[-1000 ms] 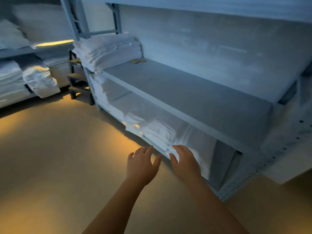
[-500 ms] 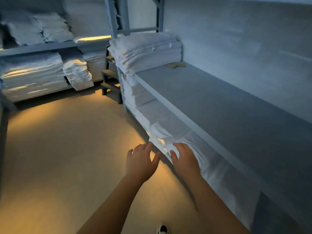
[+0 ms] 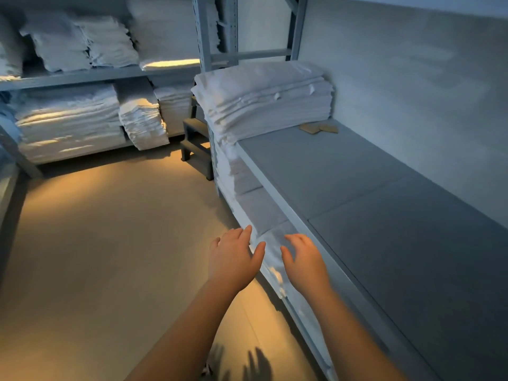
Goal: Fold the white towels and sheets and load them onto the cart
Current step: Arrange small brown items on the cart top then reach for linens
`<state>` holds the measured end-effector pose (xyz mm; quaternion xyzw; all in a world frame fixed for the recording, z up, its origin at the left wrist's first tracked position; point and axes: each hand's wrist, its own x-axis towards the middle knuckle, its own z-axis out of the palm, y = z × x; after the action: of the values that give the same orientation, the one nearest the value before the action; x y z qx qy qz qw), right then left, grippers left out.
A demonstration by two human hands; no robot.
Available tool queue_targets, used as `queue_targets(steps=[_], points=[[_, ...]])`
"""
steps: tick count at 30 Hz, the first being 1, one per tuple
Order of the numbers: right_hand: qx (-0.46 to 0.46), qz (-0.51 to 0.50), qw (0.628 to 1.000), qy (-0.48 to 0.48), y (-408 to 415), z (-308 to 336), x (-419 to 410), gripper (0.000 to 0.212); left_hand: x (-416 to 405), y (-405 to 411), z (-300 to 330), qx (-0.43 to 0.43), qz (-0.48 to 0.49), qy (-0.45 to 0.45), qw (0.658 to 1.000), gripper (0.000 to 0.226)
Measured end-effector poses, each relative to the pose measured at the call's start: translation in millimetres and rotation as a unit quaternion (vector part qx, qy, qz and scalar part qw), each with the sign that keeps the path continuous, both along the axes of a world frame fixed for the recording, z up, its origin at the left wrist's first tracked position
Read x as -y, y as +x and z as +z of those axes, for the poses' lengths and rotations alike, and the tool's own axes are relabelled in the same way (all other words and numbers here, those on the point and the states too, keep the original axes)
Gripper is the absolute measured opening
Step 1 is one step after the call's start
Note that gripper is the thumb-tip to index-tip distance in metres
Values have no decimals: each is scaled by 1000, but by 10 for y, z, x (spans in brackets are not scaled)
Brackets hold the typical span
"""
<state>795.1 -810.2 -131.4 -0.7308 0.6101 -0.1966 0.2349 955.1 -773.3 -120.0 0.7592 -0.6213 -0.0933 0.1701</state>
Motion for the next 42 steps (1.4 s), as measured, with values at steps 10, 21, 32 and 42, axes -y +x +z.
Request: queue_targets(steps=[10,21,32,42], points=[[1,-26,1000,5,1142,-113,1711,39,1770,1098,-175,-12,-57,22,998,59],[8,-172,985,13,1798,-41,3363,37,3831,1880,-73,28,-184,12,982,60],[-24,-252,967,-41,1323,-282,4609,30,5445,1372,-247,49,-289,9,956,63],[-93,-264,958,-68,478,-820,6029,36,7017,564,-877,56,-374,-2,926,67]])
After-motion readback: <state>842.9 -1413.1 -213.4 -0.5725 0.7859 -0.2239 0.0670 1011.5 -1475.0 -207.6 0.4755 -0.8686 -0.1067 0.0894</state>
